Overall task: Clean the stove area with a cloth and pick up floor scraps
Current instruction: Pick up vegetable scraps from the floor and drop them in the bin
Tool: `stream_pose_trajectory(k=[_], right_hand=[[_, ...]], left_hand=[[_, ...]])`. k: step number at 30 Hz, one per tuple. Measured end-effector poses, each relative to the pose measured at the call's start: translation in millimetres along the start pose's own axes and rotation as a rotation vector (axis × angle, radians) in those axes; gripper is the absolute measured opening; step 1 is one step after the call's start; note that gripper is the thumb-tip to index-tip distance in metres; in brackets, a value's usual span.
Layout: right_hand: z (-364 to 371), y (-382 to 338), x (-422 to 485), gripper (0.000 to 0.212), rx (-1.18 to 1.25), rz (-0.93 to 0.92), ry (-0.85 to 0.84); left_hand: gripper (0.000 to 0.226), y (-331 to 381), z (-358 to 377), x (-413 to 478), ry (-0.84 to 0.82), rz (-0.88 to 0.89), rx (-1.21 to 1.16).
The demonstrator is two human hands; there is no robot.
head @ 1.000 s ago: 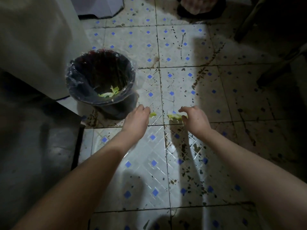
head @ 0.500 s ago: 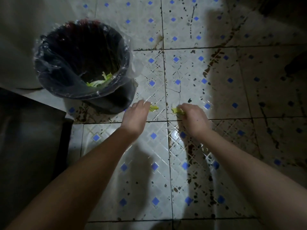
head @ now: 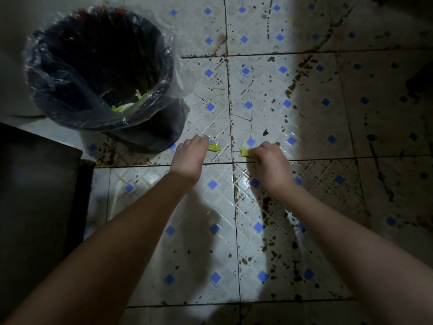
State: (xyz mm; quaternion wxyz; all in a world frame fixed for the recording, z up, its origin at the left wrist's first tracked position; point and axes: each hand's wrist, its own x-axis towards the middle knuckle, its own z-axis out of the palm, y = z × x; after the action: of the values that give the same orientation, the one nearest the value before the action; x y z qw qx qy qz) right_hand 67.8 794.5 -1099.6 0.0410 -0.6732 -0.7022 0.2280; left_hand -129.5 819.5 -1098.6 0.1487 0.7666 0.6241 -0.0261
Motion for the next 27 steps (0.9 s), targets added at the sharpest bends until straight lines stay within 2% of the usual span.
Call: stream_pose_trajectory(k=[2,7,11,16,24,27], right_hand=[[1,0,-6,0.047,0.024,-0.008,-0.017],[4,-1,-14,0.042,0.070,-0.017,0.014],[3,-7,-18,0.042,0.093,-0.034,0.032],[4,-21,-26,0.031,0.117,-0.086,0.033],[20,-34,-28,0.035,0.053,-0.099,-0.014],[23,-36,-29,0.038,0.022,-0.100,-0.030]], left_hand=[[0.037,3,0,-1,0.005,0.002,0.019],[0.041,9,-6,0,0.010,0.014,0.075],[0.044,12,-15,-5,0.027,-0.007,-0.005],[0.042,13,-27,-21,0.024,-0.051,-0.095],[0.060,-7,-18,-46,0.016,-0.108,-0.203],[0.054,-14,-8,-51,0.020,-0.115,-0.189]])
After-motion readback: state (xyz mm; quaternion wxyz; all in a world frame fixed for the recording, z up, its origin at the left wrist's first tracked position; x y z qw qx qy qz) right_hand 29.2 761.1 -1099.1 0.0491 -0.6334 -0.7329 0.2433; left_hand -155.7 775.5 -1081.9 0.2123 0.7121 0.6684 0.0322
